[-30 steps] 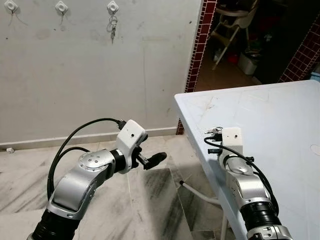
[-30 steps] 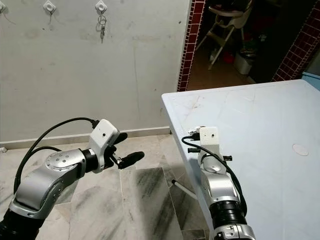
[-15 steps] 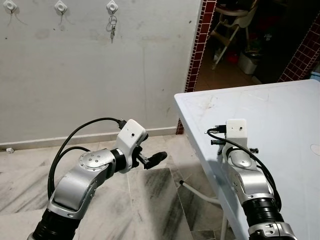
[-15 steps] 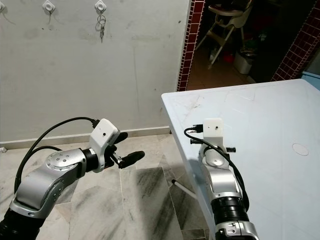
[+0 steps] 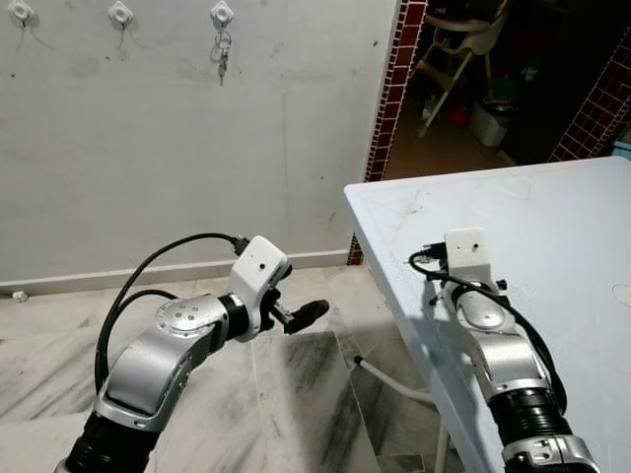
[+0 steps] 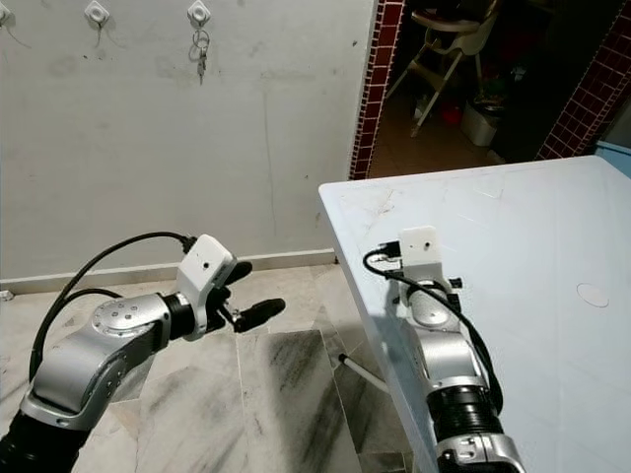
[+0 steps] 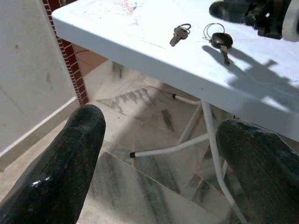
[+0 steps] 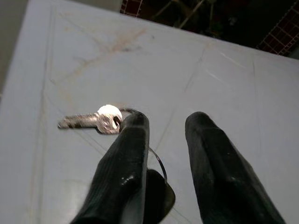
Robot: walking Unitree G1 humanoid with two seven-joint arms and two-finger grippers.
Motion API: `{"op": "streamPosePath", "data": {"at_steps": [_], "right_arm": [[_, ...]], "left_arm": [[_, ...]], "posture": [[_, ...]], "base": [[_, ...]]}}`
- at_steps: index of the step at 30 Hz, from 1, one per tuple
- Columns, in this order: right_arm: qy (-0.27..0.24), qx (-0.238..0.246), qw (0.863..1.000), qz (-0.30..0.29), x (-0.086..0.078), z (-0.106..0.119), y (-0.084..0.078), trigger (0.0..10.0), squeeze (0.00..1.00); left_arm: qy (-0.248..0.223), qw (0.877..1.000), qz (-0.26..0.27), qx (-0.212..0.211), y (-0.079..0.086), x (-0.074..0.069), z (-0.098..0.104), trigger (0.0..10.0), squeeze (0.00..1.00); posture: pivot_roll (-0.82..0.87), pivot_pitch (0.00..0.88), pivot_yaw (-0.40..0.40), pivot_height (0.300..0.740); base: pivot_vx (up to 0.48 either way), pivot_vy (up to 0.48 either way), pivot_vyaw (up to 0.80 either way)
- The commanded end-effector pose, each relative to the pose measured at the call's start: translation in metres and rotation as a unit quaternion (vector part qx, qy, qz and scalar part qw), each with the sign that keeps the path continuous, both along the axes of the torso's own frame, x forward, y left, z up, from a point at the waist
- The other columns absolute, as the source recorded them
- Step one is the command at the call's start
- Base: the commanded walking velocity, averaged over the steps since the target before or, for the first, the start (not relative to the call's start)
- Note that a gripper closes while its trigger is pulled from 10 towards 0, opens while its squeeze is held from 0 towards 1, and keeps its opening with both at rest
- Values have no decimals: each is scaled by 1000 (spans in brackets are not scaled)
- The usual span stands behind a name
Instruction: Hang keys on a hook
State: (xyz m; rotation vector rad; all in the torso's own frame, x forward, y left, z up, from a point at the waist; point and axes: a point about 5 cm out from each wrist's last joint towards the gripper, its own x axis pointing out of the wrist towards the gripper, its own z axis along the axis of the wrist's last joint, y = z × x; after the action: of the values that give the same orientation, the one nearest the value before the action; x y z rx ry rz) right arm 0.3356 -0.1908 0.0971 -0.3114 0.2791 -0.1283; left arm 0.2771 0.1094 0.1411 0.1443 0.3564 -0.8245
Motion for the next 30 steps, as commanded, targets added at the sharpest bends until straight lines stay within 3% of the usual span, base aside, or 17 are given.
{"op": "streamPosePath", "data": {"at_steps": [1,2,3,4,13,22,30], "right_arm": [[0,5,1000,-9,5,1,-11,10000,553],[1,9,1000,-10,5,0,-13,10000,302],[2,11,1000,-11,6,0,-14,10000,302],[6,20,1000,-12,6,-2,-15,10000,0],[14,40,999,-9,4,-7,-23,10000,0],[17,51,999,7,2,-5,-40,10000,0],[35,72,996,27,3,-9,-41,10000,0]], "left_arm": [[-13,1000,2,-1,0,3,5,10000,0],[-13,1000,4,-2,1,3,5,10000,0],[-14,1000,5,-3,1,3,6,10000,0],[-14,1000,7,-7,2,4,7,10000,0],[-12,1000,8,-10,3,3,8,10000,0],[-11,1000,5,-11,1,3,8,10000,0],[-10,1000,7,-10,2,3,8,10000,0]], "posture": [[213,0,-51,740],[216,0,-52,740],[216,0,-52,740],[219,0,-52,740],[221,0,-49,740],[213,0,-45,740],[217,0,-42,740]], "base": [[0,0,0],[0,0,0],[0,0,0],[0,0,0],[0,0,0],[0,0,0],[0,0,0]]}}
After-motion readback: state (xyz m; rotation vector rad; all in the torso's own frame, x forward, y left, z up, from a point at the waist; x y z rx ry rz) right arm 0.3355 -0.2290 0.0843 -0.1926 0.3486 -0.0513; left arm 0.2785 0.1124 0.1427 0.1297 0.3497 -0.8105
